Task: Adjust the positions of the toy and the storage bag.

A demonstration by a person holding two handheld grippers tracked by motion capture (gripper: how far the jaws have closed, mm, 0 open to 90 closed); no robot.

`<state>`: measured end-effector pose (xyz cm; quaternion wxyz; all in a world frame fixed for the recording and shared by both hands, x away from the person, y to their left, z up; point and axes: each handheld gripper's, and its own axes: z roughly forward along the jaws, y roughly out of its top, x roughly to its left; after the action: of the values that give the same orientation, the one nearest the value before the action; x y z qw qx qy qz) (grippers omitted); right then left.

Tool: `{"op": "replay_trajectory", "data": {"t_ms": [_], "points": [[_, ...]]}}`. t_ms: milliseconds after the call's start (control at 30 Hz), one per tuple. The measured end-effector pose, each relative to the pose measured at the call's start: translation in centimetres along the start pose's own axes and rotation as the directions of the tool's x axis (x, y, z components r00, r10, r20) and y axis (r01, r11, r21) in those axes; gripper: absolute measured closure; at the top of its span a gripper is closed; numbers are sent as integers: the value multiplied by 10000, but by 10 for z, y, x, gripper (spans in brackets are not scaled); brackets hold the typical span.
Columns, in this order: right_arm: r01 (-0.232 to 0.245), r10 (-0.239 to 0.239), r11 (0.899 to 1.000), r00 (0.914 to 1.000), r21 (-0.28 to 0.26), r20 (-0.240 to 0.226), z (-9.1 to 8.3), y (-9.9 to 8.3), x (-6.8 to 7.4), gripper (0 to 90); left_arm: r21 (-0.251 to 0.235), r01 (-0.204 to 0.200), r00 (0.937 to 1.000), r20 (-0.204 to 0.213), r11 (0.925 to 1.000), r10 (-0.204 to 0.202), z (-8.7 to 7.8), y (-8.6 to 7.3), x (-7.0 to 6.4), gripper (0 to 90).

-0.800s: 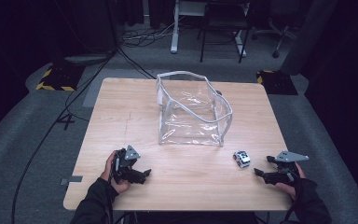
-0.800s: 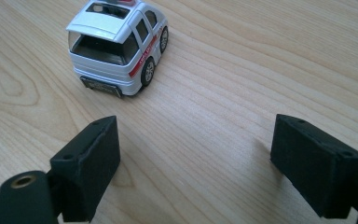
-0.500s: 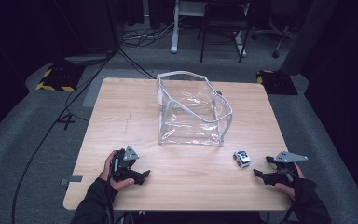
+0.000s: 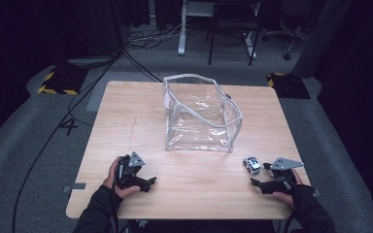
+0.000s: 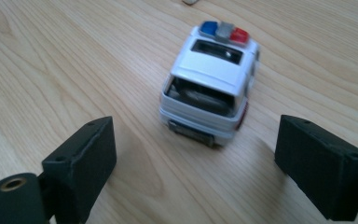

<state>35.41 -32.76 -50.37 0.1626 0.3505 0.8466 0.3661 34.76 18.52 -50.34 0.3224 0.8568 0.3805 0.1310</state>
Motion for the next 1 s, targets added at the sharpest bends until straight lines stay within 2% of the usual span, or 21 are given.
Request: {"op": "replay_trajectory", "data": {"t_ms": [233,400,500,600,700,733,833,867,933,1000], "points": [[-117,115,9998,9999,148,103,11,10,5,67,1,-20,10000,-1,10000,20,0,0,0,2],[-425,419,9989,9987,176,303,19,17,7,68,4,-23,10000,2,10000,23,0,0,0,2],[-436,429,9989,9983,152,388,21,19,7,76,2,-21,10000,4,10000,21,0,0,0,2],[-658,661,9978,9962,-68,562,20,19,5,187,1,-19,10000,3,10000,19,0,0,0,2],[-681,692,9975,9952,-180,689,19,19,4,234,2,-18,10000,3,10000,18,0,0,0,2],[-708,730,9969,9948,-338,716,18,19,4,355,3,-18,10000,2,10000,18,0,0,0,2],[-719,748,9966,9942,-399,777,18,18,3,396,2,-16,10000,3,10000,16,0,0,0,2],[-587,620,9974,9948,-420,808,18,19,0,424,2,-17,10000,5,10000,17,0,0,0,2],[-749,778,9962,9945,-434,695,18,20,1,429,3,-16,10000,4,10000,16,0,0,0,2],[-628,656,9971,9957,-440,647,19,20,-1,436,3,-20,10000,4,10000,20,0,0,0,2]]}}
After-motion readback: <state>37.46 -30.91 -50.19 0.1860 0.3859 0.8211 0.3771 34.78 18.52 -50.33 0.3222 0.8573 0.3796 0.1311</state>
